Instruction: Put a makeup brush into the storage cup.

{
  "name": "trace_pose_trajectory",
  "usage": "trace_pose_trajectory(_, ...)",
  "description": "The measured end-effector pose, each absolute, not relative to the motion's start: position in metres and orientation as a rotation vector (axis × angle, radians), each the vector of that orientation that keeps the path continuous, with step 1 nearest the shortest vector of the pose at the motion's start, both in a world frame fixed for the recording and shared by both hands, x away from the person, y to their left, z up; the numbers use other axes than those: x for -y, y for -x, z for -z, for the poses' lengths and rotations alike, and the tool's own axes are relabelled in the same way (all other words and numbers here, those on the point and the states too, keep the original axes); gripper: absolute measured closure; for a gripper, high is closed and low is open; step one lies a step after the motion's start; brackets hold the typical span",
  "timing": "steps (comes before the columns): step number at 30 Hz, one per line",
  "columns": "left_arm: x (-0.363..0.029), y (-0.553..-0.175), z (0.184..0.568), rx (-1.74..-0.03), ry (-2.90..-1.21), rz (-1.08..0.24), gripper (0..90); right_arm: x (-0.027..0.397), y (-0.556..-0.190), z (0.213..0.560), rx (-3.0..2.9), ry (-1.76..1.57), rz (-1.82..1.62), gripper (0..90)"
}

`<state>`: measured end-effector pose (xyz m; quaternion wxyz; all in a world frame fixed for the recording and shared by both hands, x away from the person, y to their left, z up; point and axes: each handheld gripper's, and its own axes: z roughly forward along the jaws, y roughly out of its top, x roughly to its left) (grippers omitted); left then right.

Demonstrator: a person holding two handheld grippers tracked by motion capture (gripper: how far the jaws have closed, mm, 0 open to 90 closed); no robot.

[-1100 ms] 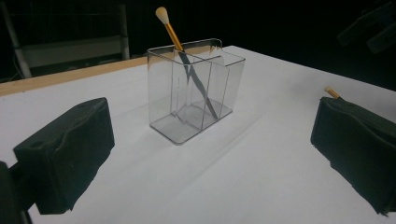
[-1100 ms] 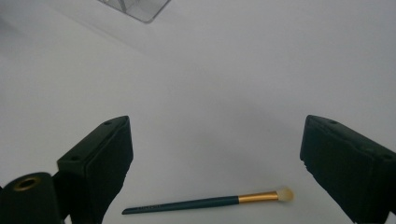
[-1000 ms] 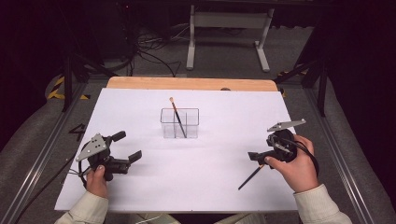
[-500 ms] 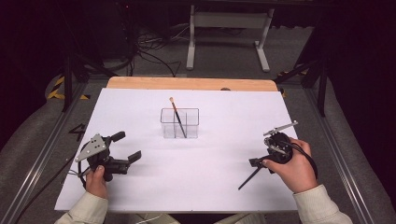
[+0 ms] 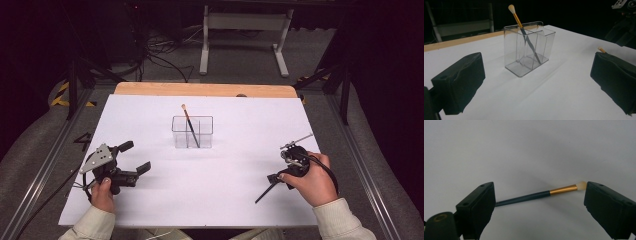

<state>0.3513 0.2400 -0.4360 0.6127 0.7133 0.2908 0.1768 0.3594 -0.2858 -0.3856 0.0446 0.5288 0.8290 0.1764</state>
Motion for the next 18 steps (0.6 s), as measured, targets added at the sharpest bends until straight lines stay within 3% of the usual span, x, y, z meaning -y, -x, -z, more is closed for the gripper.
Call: trace_pose_trajectory(18, -0.24, -0.35, 0.435, -0.68, -1.641, -0.409, 0.4, 0.285, -0.362, 0.406, -2.619, -1.697, -0.465, 9.4)
